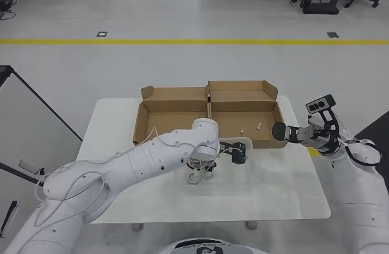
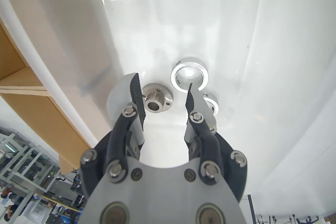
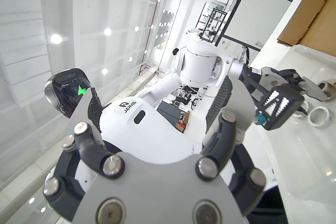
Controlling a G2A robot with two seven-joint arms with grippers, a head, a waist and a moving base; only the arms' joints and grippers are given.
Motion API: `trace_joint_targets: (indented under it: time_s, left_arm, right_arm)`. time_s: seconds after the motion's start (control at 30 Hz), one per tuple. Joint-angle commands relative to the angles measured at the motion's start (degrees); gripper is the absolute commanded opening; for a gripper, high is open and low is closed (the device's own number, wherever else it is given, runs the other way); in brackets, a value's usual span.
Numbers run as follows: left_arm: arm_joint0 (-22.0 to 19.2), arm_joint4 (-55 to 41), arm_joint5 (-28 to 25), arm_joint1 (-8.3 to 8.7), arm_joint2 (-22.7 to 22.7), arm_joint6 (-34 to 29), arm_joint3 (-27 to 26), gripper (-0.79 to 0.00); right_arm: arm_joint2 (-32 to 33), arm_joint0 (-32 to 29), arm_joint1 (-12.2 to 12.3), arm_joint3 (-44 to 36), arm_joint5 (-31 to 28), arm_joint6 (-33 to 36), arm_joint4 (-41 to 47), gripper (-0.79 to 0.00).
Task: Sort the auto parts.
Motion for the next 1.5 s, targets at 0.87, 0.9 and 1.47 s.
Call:
trace_joint_targets:
  time_s: [0.87, 0.9, 1.47]
  left_arm:
    - [3.6, 5.4, -3.4, -0.56, 0.0, 3.4, 4.1, -0.548]
    - [3.6, 5.4, -3.3, -0.52, 0.0, 3.3, 4.0, -0.551]
    - [4.6, 7.1, -4.4, -0.96, 0.0, 4.4, 4.2, -0.554]
  right_arm:
    - [0.0, 0.0, 0.0, 0.0, 0.0, 0.0, 0.0, 0.0]
    - [0.0, 0.0, 0.0, 0.0, 0.0, 0.0, 0.0, 0.0]
    - [0.0, 0.0, 0.0, 0.0, 0.0, 0.0, 0.0, 0.0]
